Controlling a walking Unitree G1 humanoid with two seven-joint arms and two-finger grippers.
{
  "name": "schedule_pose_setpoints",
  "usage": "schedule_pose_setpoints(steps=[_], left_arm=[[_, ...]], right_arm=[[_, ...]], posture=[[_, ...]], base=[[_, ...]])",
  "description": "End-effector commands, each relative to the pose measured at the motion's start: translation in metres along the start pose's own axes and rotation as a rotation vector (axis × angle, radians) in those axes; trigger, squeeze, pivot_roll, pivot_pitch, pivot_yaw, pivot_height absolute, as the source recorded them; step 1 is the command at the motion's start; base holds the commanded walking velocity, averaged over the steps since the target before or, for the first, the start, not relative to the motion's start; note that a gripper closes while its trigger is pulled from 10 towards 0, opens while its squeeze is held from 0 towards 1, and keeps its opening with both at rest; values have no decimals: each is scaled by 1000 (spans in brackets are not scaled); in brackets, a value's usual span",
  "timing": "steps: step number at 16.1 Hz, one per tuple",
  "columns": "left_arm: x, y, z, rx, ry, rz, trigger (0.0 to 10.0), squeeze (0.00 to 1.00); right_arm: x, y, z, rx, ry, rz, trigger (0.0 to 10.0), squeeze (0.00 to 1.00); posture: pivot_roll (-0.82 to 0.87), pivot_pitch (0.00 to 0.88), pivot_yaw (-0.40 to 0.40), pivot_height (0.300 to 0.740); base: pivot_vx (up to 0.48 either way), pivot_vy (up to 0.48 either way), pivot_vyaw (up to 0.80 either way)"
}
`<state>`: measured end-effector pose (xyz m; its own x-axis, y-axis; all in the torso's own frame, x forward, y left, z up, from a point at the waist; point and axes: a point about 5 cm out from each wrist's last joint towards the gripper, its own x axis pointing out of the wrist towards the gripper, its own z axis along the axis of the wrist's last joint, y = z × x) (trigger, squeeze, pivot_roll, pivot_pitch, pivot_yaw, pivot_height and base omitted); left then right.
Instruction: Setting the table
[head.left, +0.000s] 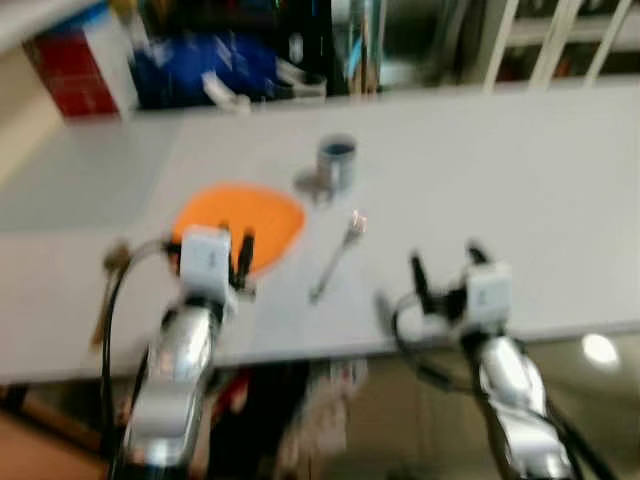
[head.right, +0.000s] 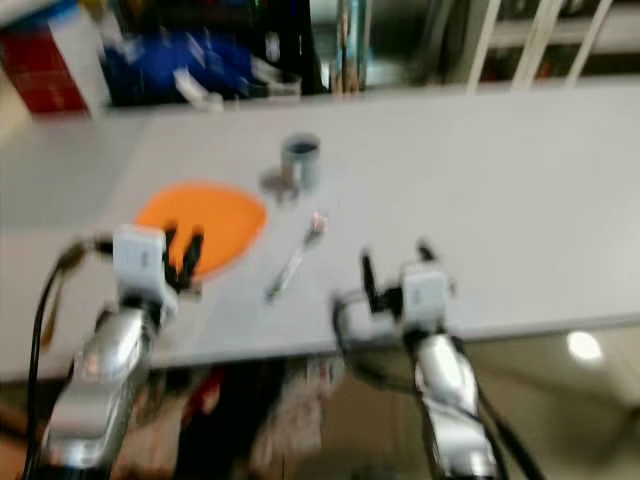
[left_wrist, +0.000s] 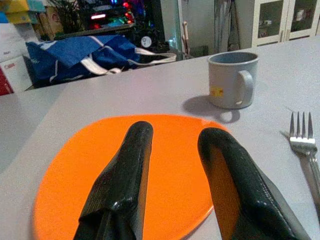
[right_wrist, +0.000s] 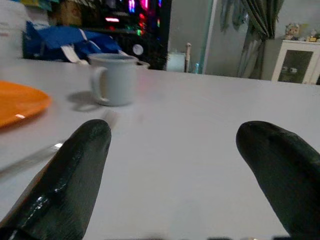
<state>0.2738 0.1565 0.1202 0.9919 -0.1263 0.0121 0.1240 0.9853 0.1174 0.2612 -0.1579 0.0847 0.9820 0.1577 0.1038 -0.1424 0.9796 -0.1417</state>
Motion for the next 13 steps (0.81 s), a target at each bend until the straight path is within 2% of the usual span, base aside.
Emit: schedule_pose_setpoints(steps=[1,8,13], left_arm=[[1,-2,7,9,-20,-5,10000,0],[0,-9,8,-3,-3,-31,10000,0],[-1,-13,11,14,-6,-45,10000,0]], right_arm=[[3,-2,6,-18,-20,5,10000,0],[2,0,5,-15,-5,-1,10000,0],[2,-2,4,-10,4,-4,10000,0]], posture=[[-157,0,93,722],[-152,0,93,722],[-154,0,91,722]], base=[[450,0,0],[471,0,0],[0,0,0]])
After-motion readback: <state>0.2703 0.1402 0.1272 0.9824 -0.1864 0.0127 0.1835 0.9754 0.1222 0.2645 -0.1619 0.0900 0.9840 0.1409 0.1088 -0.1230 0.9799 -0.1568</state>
